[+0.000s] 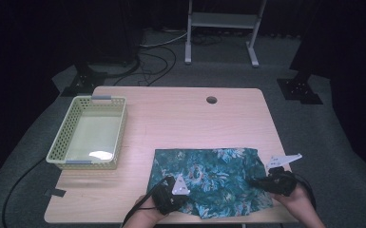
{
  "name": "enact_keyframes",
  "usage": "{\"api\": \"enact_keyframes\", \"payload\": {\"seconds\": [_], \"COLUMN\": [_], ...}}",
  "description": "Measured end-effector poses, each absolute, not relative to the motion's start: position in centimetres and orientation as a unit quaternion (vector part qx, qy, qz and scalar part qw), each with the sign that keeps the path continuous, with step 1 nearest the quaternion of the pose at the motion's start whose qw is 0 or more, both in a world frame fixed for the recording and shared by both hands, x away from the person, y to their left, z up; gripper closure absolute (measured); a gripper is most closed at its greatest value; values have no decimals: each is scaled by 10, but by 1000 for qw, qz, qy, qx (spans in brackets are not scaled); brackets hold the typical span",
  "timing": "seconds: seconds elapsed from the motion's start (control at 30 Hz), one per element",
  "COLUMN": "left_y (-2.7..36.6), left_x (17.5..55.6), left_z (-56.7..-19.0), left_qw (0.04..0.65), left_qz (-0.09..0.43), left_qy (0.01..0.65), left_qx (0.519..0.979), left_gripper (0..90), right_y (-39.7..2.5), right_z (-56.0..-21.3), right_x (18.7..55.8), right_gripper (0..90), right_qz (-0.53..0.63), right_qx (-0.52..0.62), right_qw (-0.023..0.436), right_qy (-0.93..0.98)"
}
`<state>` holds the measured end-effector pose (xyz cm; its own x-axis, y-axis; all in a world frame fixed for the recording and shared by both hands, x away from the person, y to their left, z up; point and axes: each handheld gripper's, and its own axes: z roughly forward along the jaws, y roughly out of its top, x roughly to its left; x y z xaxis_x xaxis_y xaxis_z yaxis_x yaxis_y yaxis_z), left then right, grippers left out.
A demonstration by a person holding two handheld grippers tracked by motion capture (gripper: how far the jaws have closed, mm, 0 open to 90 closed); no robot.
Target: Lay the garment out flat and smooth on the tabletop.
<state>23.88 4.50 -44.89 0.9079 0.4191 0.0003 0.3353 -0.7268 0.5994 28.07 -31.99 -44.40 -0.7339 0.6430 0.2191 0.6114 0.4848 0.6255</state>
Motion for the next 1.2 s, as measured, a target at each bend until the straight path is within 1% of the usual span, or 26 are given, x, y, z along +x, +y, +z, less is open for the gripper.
{"api": "enact_keyframes", "payload": {"seconds": [0.07,0.1,0.13,0.17,0.2,0.23,0.27,0.3,0.33,0.37,0.4,0.43,0.47,0.5,0.53,0.57,0.6,0.63,0.67,0.77,0.83,0.9,1.07,1.17,1.2], "left_y": [45,44,44,44,45,47,52,57,62,68,73,75,77,79,81,84,87,90,93,101,102,100,98,96,95], "left_x": [251,262,277,296,318,341,362,381,399,414,426,432,435,434,432,429,426,422,418,404,391,379,351,338,335], "left_z": [-447,-441,-430,-413,-393,-372,-353,-338,-328,-323,-322,-324,-328,-333,-340,-347,-355,-363,-371,-392,-401,-407,-412,-418,-420], "left_qw": [302,305,309,321,336,353,382,403,416,427,439,441,432,426,422,421,418,413,406,398,395,393,449,466,465], "left_qz": [66,80,100,133,175,218,266,303,315,286,250,229,221,219,216,207,195,190,185,151,141,130,73,85,87], "left_qy": [208,214,221,231,248,272,311,350,390,419,434,452,456,452,456,460,459,461,462,461,451,437,397,385,384], "left_qx": [928,924,920,909,891,868,829,789,759,749,746,741,746,752,753,754,759,762,767,779,788,798,798,792,793], "left_gripper": [898,899,899,900,900,899,897,887,755,665,628,493,348,294,294,247,228,217,194,194,194,173,173,172,143], "right_y": [-311,-306,-302,-300,-300,-303,-308,-313,-320,-325,-328,-328,-326,-319,-319,-316,-315,-314,-313,-309,-305,-302,-295,-292,-290], "right_z": [-441,-436,-428,-396,-396,-375,-354,-335,-320,-310,-306,-305,-306,-315,-315,-322,-330,-338,-347,-367,-378,-385,-404,-415,-418], "right_x": [287,297,311,352,352,374,395,412,426,436,445,449,452,454,454,453,452,451,449,438,429,419,400,394,393], "right_gripper": [893,894,894,891,891,846,725,598,497,408,355,313,255,185,185,178,132,110,110,110,110,110,110,109,109], "right_qz": [347,347,351,384,384,414,441,457,479,497,509,512,505,474,474,465,463,465,464,449,442,434,441,434,426], "right_qx": [353,354,359,411,411,447,485,525,556,574,583,587,583,568,568,559,550,545,542,537,531,522,500,482,476], "right_qw": [2,-11,-16,4,4,31,64,106,129,122,102,86,81,78,78,72,61,47,37,45,40,50,29,10,3], "right_qy": [869,868,865,827,827,793,753,710,667,639,626,621,631,668,668,683,693,696,700,713,722,733,745,761,769]}}
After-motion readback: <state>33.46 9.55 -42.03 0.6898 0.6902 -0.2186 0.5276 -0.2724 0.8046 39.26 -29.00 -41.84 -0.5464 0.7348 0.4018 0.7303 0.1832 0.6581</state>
